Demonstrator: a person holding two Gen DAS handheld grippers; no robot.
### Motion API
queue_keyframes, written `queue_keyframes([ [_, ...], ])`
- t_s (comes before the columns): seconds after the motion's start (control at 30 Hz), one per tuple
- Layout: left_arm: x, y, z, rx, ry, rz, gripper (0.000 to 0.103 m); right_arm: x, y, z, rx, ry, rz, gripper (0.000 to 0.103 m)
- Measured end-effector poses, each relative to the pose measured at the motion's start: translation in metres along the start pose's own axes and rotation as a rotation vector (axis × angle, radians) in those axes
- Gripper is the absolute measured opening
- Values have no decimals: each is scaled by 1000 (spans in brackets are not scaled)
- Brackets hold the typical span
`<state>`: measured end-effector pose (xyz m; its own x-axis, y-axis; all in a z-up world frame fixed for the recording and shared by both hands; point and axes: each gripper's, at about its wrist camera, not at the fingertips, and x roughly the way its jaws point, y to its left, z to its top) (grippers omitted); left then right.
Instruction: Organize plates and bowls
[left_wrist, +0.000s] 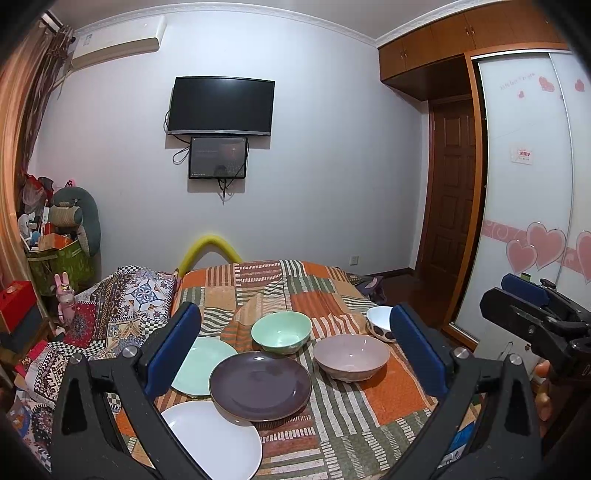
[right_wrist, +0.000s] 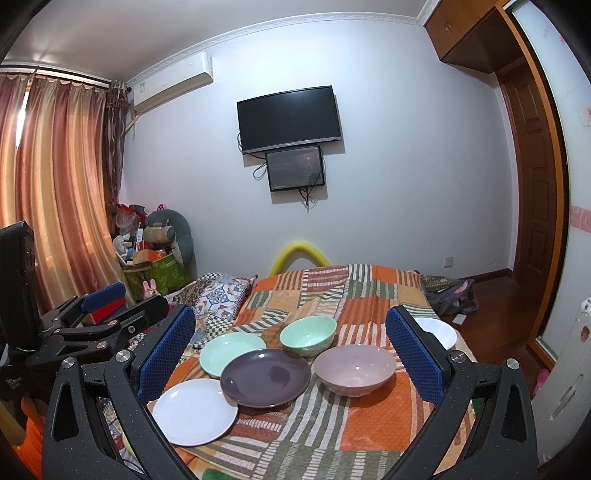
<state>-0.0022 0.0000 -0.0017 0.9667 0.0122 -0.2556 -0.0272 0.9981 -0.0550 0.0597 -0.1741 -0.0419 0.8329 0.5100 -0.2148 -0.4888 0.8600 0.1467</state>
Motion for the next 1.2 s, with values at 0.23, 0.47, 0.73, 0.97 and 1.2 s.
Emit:
queue_keyframes([
  [0.23, 4, 1, -1, -1, 9, -2, 103, 3, -1, -1, 2, 6, 0, 103],
  [0.47, 18, 7, -7, -8, 41, 6, 103, 15, -3, -5, 6, 33, 2, 103],
  [0.73, 59, 31, -29, -12, 134, 48, 103, 46, -7, -21, 11, 109, 11, 103],
  [0.97, 106, 65, -60, -63, 244, 69, 103, 91, -13, -50, 23, 233, 15, 103],
  [1.2, 150, 98, -88, -93, 365, 93, 79, 130, -13, -72, 33, 360, 44, 90],
])
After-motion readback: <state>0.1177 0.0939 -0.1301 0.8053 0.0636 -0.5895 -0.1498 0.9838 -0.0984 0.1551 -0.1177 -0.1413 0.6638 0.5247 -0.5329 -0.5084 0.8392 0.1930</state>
